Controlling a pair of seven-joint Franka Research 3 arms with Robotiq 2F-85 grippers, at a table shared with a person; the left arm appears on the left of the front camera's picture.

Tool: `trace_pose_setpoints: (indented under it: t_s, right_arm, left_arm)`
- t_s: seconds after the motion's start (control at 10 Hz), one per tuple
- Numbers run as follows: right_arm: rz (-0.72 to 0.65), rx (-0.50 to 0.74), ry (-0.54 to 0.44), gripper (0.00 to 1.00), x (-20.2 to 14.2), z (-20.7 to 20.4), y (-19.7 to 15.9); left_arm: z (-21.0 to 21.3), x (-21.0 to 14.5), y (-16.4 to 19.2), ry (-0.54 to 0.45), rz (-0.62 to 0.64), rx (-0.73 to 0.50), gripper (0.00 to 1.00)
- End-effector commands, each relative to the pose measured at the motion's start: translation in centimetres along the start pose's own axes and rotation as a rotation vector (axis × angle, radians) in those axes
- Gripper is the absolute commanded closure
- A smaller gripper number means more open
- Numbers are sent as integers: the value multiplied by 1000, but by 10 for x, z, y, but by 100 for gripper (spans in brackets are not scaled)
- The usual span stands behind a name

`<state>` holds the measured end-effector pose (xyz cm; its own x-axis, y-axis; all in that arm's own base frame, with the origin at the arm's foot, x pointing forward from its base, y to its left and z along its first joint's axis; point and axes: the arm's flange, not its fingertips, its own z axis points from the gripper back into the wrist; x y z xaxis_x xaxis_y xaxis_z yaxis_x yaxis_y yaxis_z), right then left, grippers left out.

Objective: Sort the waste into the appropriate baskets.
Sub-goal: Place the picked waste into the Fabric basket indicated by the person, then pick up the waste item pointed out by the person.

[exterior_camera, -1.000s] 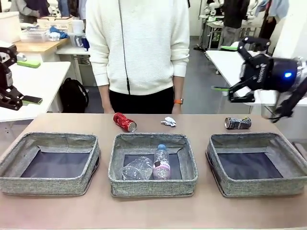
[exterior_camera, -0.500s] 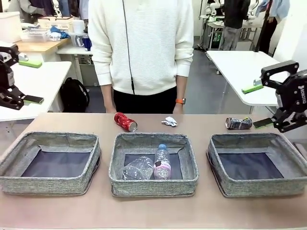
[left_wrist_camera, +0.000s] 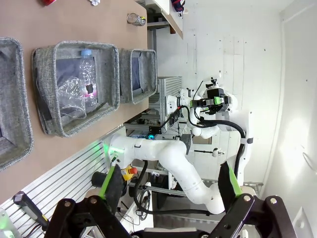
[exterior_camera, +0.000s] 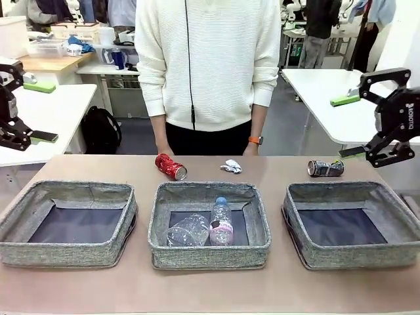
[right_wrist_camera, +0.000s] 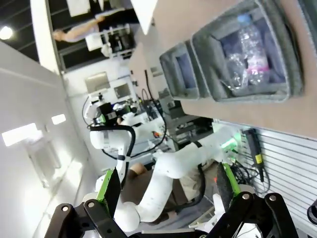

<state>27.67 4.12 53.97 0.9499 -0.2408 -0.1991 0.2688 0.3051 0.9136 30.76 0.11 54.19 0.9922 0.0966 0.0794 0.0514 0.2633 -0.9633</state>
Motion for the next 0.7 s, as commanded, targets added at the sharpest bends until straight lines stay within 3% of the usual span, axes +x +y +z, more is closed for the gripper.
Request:
trace_pose_setpoints:
  t_s: [0.0,0.6]
  right_arm:
    - [-5,10,-14,0,1,-2,3]
    - [-5,10,-14,0,1,-2,3]
  left_arm:
    - [1,-2,0,7,-11,5,0]
    - [1,-2,0,7,-11,5,0]
